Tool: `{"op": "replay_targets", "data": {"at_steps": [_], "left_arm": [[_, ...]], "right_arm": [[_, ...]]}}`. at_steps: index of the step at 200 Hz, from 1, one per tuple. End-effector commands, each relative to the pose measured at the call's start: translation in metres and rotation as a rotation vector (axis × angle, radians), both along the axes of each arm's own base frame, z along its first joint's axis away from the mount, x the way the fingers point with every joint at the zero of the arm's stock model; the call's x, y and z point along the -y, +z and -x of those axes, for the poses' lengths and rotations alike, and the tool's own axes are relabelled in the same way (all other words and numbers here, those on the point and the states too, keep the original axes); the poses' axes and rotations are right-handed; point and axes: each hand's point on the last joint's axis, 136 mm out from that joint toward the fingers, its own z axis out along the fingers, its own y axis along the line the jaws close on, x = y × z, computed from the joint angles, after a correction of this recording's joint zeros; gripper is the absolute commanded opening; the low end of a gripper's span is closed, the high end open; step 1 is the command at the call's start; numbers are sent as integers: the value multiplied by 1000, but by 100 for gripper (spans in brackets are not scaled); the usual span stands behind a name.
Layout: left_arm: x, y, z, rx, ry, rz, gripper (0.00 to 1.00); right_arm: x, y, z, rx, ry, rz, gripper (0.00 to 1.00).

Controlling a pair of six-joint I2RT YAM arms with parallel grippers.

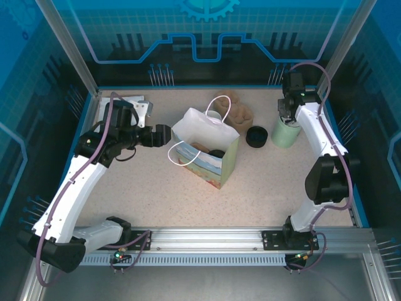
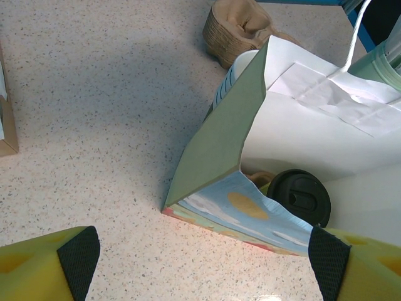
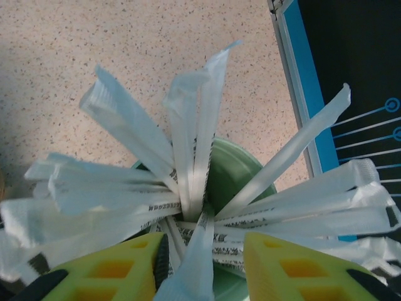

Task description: Pack the takeout coffee

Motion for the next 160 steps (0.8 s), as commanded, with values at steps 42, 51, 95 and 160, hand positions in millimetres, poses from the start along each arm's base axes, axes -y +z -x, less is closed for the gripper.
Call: {"op": "replay_targets", "data": {"at_steps": [42, 51, 95, 160], "left_arm": [[-6, 2, 3, 2, 12, -14, 91], [-6, 2, 3, 2, 11, -15, 90], [-4, 0, 1, 1, 9, -4, 91], [-11, 4, -1, 20, 42, -16, 94]], "right_arm": [[5, 29, -8, 79, 21, 44, 7], [3, 39, -3, 98, 27, 56, 6], [-13, 88, 40, 207, 49, 137, 5], [-66, 219, 119, 518, 254, 109, 6]]}}
